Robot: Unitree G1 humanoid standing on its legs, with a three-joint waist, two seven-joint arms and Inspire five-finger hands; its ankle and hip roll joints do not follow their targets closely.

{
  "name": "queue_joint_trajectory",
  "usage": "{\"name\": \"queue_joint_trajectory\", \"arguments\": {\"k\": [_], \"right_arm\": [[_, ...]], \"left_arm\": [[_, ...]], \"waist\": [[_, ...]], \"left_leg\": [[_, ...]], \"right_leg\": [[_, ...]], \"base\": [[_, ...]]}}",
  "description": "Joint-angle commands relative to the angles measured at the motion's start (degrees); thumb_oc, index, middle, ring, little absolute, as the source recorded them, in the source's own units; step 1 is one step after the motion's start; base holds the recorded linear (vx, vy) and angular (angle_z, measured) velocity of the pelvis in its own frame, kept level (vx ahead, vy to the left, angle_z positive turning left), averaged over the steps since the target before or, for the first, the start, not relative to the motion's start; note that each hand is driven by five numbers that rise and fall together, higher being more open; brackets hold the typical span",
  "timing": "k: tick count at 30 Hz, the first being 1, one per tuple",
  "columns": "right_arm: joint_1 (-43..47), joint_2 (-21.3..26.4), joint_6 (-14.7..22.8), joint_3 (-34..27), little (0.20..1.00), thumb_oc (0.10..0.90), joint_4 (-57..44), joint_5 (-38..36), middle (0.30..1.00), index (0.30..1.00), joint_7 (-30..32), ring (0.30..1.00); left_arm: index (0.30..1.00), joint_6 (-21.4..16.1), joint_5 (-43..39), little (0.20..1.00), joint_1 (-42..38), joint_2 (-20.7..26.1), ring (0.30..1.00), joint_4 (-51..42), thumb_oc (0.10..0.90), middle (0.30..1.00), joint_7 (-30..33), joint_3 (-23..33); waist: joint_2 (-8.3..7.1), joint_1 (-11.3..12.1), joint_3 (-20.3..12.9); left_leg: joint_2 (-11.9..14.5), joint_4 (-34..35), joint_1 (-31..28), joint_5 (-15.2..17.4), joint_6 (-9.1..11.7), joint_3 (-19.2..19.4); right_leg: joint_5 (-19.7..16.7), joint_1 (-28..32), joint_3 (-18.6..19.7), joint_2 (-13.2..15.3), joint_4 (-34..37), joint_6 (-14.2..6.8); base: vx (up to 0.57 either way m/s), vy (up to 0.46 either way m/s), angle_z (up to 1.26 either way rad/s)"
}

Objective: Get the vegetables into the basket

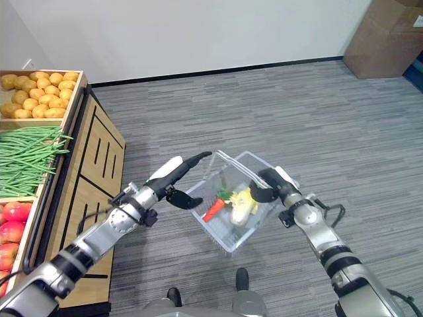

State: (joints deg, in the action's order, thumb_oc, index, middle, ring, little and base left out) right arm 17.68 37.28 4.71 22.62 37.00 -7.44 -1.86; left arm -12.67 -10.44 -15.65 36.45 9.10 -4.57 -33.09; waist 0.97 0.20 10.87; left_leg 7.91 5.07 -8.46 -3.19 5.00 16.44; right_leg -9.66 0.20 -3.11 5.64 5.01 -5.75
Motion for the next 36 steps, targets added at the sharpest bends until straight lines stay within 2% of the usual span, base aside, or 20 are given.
{"name": "queue_joint_trajectory", "arguments": {"k": [1,2,8,11,13,15,19,20,21,23,24,25,26,27,28,29,31,36], "right_arm": [[7.3,2.8,5.6,-6.1,0.300,0.400,0.1,0.2,0.300,0.300,4.6,0.300],[7.0,2.6,5.4,-6.4,0.300,0.400,3.0,0.4,0.300,0.300,4.6,0.300],[3.4,1.1,5.3,-9.0,0.300,0.400,11.4,0.2,0.300,0.300,4.1,0.300],[-0.2,-1.0,5.7,-13.0,0.300,0.400,16.6,-2.3,0.300,0.300,4.6,0.300],[-3.5,-2.1,5.7,-15.6,0.300,0.400,22.0,-3.2,0.300,0.300,4.5,0.300],[-4.3,-2.5,5.7,-16.1,0.300,0.400,22.7,-3.2,0.300,0.300,4.3,0.300],[-6.9,-4.8,5.9,-19.3,0.300,0.400,29.0,-5.3,0.300,0.300,4.5,0.300],[-7.9,-5.8,5.8,-20.4,0.300,0.400,31.2,-6.1,0.300,0.300,4.6,0.300],[-9.6,-7.3,5.7,-21.7,0.300,0.400,34.4,-7.3,0.300,0.300,4.2,0.300],[-11.2,-8.6,5.7,-22.8,0.300,0.400,35.7,-8.2,0.300,0.300,4.3,0.300],[-12.0,-9.5,5.6,-22.9,0.300,0.400,37.5,-8.0,0.300,0.300,4.4,0.300],[-13.2,-11.1,5.6,-22.8,0.300,0.400,38.7,-7.9,0.300,0.300,4.4,0.300],[-13.2,-11.0,5.7,-22.8,0.300,0.400,38.7,-7.9,0.300,0.300,4.4,0.300],[-14.0,-12.2,5.6,-22.4,0.300,0.400,39.6,-7.4,0.300,0.300,4.5,0.300],[-14.0,-12.2,5.6,-22.4,0.300,0.400,39.6,-7.4,0.300,0.300,4.5,0.300],[-14.9,-13.2,5.5,-22.9,0.300,0.400,41.1,-7.8,0.300,0.300,4.7,0.300],[-16.0,-14.6,5.4,-23.2,0.300,0.400,42.2,-8.5,0.300,0.300,4.7,0.300],[-18.9,-16.9,4.3,-20.6,0.300,0.400,43.9,-5.5,0.300,0.300,3.6,0.300]], "left_arm": [[1.000,-2.4,-20.0,1.000,-1.9,4.4,1.000,-5.0,0.900,1.000,-6.2,-0.2],[1.000,-1.4,-24.4,1.000,-0.2,6.4,1.000,-6.8,0.900,1.000,-8.1,-0.1],[1.000,0.1,-26.7,1.000,6.9,8.4,1.000,-7.9,0.900,1.000,-10.6,3.3],[1.000,0.7,-24.0,1.000,11.8,5.3,1.000,-4.7,0.900,1.000,-9.4,6.5],[1.000,1.8,-21.2,1.000,15.9,2.5,1.000,1.1,0.900,1.000,-9.2,8.7],[1.000,2.2,-20.9,1.000,16.9,1.7,1.000,3.0,0.900,1.000,-9.4,8.9],[1.000,2.1,-12.8,1.000,18.1,-2.6,1.000,14.1,0.900,1.000,-7.6,10.3],[1.000,2.7,-10.3,1.000,18.5,-4.6,1.000,19.2,0.900,1.000,-6.6,11.3],[1.000,2.3,-4.0,1.000,18.3,-7.8,1.000,27.9,0.900,1.000,-5.1,12.2],[1.000,2.0,1.8,1.000,18.0,-10.0,1.000,34.0,0.900,1.000,-2.9,13.1],[1.000,2.0,5.5,1.000,17.2,-12.6,1.000,41.2,0.900,1.000,-1.2,13.5],[1.000,2.4,7.1,1.000,16.8,-15.5,1.000,49.2,0.900,1.000,0.7,15.3],[1.000,2.2,7.2,1.000,16.6,-15.7,1.000,49.5,0.900,1.000,0.8,15.3],[1.000,3.0,7.9,1.000,16.1,-17.7,1.000,56.2,0.900,1.000,2.5,17.8],[1.000,3.0,7.9,1.000,16.0,-17.8,1.000,56.3,0.900,1.000,2.5,17.8],[1.000,3.7,7.9,1.000,15.5,-19.4,1.000,62.0,0.900,1.000,3.7,20.6],[1.000,4.4,7.6,1.000,15.5,-20.5,1.000,65.3,0.900,1.000,4.7,22.8],[1.000,5.0,9.4,1.000,16.0,-21.8,1.000,68.4,0.900,1.000,5.4,24.2]], "waist": [[-1.43,0.5,-4.9],[-1.35,0.7,-4.8],[-1.36,1.4,-4.9],[-1.47,1.9,-5.0],[-1.53,2.4,-5.1],[-1.51,2.3,-5.2],[-1.59,2.4,-5.2],[-1.63,2.4,-5.2],[-1.57,2.4,-5.3],[-1.59,2.2,-5.4],[-1.63,2.1,-5.4],[-1.72,1.8,-5.5],[-1.67,1.8,-5.5],[-1.74,1.6,-5.6],[-1.73,1.6,-5.6],[-1.74,1.4,-5.7],[-1.73,1.1,-5.8],[-1.81,0.8,-5.8]], "left_leg": [[0.2,-0.1,0.2,1.3,2.8,-1.7],[0.2,-0.1,0.3,1.2,2.8,-1.9],[0.1,-0.1,0.3,1.1,2.7,-2.5],[0.0,-0.1,0.5,1.0,2.6,-3.0],[-0.1,-0.1,0.8,0.8,2.4,-3.4],[-0.1,-0.1,0.9,0.8,2.4,-3.5],[0.0,-0.1,1.2,0.7,2.3,-3.8],[0.0,-0.1,1.3,0.7,2.3,-3.8],[0.0,-0.1,1.3,0.7,2.2,-3.8],[0.1,-0.1,1.3,0.7,2.2,-3.7],[0.1,-0.1,1.3,0.7,2.2,-3.5],[0.2,-0.1,1.3,0.6,2.3,-3.3],[0.2,-0.1,1.3,0.6,2.3,-3.3],[0.2,-0.1,1.3,0.6,2.3,-3.1],[0.2,-0.1,1.3,0.6,2.3,-3.1],[0.2,-0.1,1.1,0.7,2.3,-2.9],[0.3,-0.1,1.0,0.6,2.4,-2.8],[0.5,-0.1,1.1,0.5,2.5,-2.8]], "right_leg": [[5.3,4.7,-2.7,2.8,0.0,-3.3],[5.2,4.8,-2.7,2.8,0.0,-3.2],[5.3,4.9,-3.3,2.8,0.0,-3.1],[5.4,5.1,-3.7,2.9,0.0,-3.1],[5.6,5.1,-4.2,2.9,0.0,-3.1],[5.6,5.1,-4.4,2.9,0.0,-3.1],[5.6,4.8,-4.5,2.9,0.0,-3.1],[5.6,4.7,-4.6,2.9,0.0,-3.1],[5.7,4.7,-4.6,2.8,0.0,-3.0],[5.6,4.6,-4.5,2.7,0.0,-3.0],[5.5,4.4,-4.3,2.7,0.0,-3.0],[5.4,4.3,-4.1,2.6,0.0,-2.9],[5.4,4.3,-4.1,2.6,-0.1,-2.9],[5.4,4.2,-3.8,2.5,0.0,-2.8],[5.4,4.2,-3.8,2.5,-0.1,-2.8],[5.5,4.2,-3.6,2.4,-0.1,-2.7],[5.6,4.2,-3.6,2.3,-0.2,-2.5],[5.7,4.2,-3.5,2.1,-0.2,-2.3]], "base": [[-0.01,0.004,0.03],[-0.01,0.001,0.04],[-0.01,0.001,0.06],[0.00,-0.005,0.05],[-0.01,-0.013,0.12],[-0.01,-0.009,0.11],[-0.01,-0.011,0.05],[-0.01,-0.019,0.03],[0.00,0.000,0.00],[0.00,0.000,0.00],[0.00,0.000,0.00],[-0.01,-0.008,0.04],[0.00,-0.008,0.05],[0.00,0.000,0.00],[0.01,-0.009,-0.15],[0.01,-0.005,-0.25],[0.01,-0.005,-0.17],[0.00,0.000,0.00]]}}
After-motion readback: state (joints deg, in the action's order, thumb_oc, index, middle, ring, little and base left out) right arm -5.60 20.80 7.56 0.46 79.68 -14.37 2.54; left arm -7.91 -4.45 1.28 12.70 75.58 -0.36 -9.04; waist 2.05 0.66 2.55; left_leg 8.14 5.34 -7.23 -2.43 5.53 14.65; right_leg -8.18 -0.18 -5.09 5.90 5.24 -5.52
